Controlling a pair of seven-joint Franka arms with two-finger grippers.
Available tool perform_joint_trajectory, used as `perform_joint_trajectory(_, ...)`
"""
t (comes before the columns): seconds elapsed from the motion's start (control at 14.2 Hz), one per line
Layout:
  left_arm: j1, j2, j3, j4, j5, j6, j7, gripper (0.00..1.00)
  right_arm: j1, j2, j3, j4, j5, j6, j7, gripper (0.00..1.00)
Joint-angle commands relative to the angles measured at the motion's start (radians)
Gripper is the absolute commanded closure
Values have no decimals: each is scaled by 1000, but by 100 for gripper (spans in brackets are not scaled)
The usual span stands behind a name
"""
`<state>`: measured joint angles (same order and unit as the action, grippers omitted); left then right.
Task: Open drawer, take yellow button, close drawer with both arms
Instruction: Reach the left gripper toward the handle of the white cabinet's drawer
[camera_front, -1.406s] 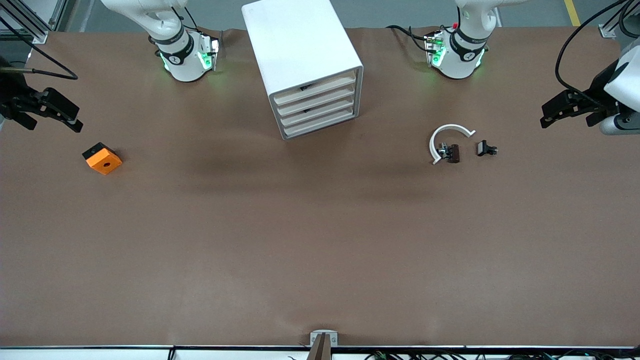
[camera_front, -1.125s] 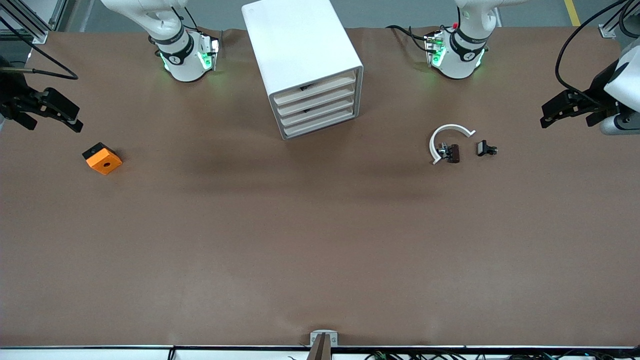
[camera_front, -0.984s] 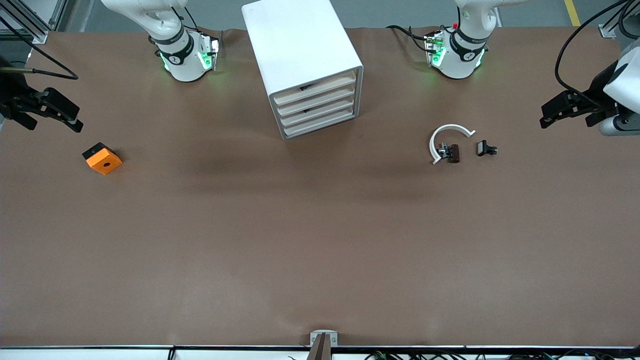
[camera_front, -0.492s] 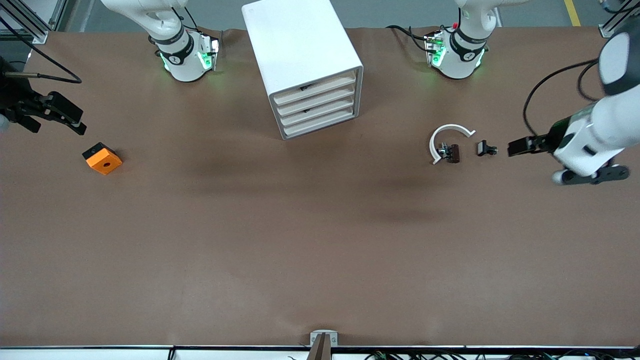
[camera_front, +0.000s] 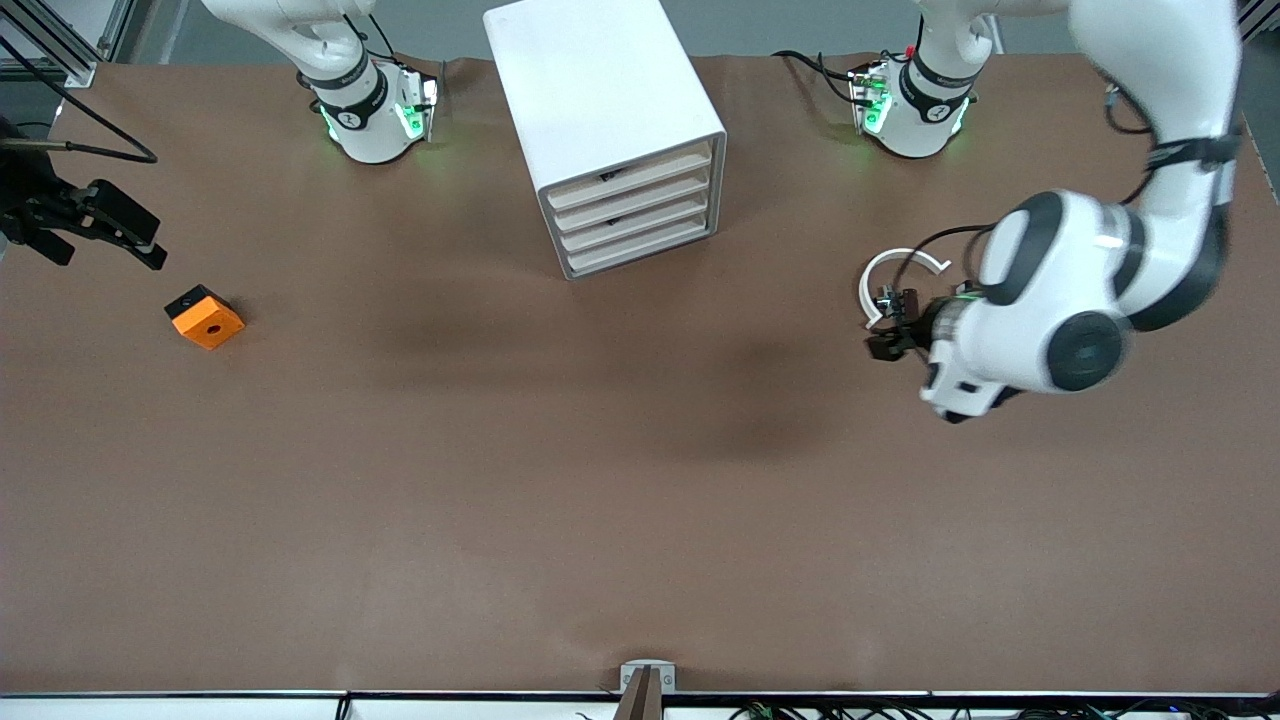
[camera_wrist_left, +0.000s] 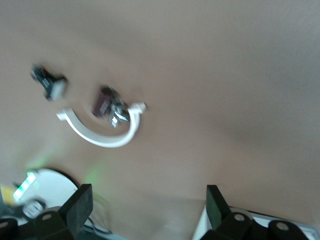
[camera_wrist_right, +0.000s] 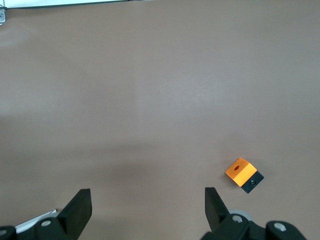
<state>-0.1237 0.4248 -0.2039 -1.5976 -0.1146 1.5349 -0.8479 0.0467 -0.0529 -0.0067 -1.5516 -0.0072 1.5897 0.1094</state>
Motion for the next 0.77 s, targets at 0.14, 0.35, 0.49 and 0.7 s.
perform_joint_trajectory(0.14, -120, 136, 4, 30, -170, 8, -420, 0, 19, 27, 4, 27, -10, -5, 3, 0)
perform_joint_trajectory(0.35, -194, 199, 4, 76, -255, 7, -754, 0, 35, 31, 4, 25, -7, 1, 4, 0)
perform_joint_trajectory(0.49, -234, 244, 3, 87, -299, -1, -1002, 0, 56, 31, 4, 24, -11, -10, 42, 0)
perform_joint_trajectory(0.7, -258, 252, 3, 85, -370, -50, -1096, 0, 102, 31, 4, 19, -11, -48, 136, 0)
